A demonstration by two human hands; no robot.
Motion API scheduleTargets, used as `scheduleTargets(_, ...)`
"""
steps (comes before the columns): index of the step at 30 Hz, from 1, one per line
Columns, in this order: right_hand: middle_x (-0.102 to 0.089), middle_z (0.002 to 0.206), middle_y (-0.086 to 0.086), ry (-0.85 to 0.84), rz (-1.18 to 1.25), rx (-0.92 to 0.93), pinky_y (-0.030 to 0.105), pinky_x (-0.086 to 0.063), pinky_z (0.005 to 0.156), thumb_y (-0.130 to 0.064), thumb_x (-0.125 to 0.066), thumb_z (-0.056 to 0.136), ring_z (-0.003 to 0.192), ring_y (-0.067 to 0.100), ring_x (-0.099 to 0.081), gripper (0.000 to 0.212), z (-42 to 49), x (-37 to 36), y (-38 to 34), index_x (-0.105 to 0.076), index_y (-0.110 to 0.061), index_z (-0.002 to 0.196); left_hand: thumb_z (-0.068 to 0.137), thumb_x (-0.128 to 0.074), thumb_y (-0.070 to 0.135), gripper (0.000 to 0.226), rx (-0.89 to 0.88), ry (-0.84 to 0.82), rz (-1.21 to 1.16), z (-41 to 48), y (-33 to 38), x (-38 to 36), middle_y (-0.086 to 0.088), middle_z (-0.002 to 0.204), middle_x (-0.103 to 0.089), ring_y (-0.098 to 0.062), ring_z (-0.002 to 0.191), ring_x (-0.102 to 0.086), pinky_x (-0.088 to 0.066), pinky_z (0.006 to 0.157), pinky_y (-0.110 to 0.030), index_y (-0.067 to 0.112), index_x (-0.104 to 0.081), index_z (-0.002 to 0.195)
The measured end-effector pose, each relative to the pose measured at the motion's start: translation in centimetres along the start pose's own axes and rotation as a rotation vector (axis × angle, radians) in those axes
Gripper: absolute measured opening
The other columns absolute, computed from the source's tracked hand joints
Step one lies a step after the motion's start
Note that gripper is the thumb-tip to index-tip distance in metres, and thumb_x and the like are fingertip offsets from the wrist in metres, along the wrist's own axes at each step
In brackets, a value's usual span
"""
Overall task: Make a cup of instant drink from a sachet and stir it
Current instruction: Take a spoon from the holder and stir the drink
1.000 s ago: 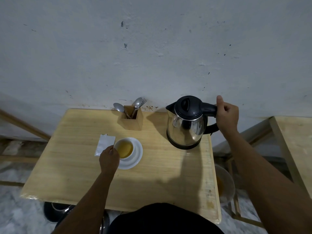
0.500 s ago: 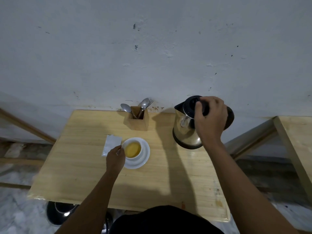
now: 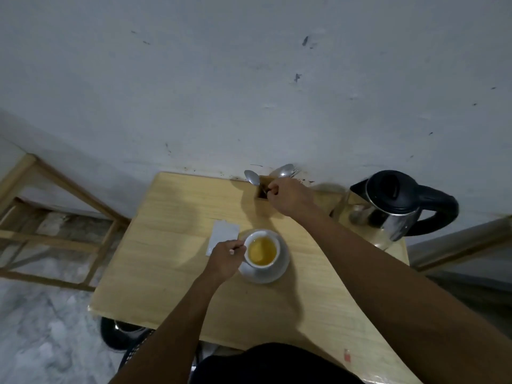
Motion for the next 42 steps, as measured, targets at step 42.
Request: scheduleTargets(42,-0.067,0.068,-0.001,0.195,0.458,0.161,0.026,-0.049,0.053,-0.030,-0.055,0.097,0.062,0.011,-0.065,0.012,-12.3,-0.1,2.1,-0.059,-0.019,0.094,0.093,-0.056,0.018,0.019,-0.014,-0.088,-0.118,-0.3,0.2,0.7,-0.007,0.094,-0.063,-0.019,0.086,-0.057,-0.042,0.076,-0.028,0.008,-0.068,0.104)
Point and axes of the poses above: each hand's wrist, its own z-axis towards the middle knuckle, its own x-axis out of the back of the hand, y = z × x, the point moved 2 cm from there along z, towards the middle knuckle
